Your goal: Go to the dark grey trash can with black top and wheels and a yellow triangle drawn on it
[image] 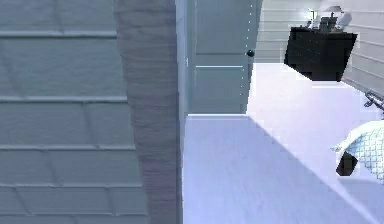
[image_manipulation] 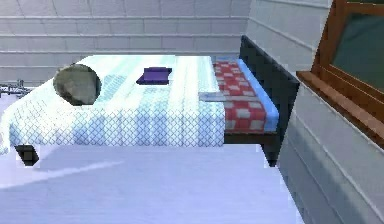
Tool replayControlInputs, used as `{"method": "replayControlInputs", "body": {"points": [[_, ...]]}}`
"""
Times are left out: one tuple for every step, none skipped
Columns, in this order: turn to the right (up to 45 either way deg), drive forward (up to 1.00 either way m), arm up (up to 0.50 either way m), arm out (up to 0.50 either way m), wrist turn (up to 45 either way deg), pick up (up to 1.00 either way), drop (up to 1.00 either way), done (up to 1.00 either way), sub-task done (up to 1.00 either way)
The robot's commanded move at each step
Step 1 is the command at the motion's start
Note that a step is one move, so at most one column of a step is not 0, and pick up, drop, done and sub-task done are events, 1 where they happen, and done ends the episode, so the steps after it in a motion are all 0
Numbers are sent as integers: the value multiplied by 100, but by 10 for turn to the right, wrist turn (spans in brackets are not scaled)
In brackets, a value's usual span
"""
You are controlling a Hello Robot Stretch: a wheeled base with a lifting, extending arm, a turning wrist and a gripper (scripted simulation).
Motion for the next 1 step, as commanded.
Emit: {"method": "replayControlInputs", "body": {"points": [[-450,0,0,0,0,0,0,0,0]]}}
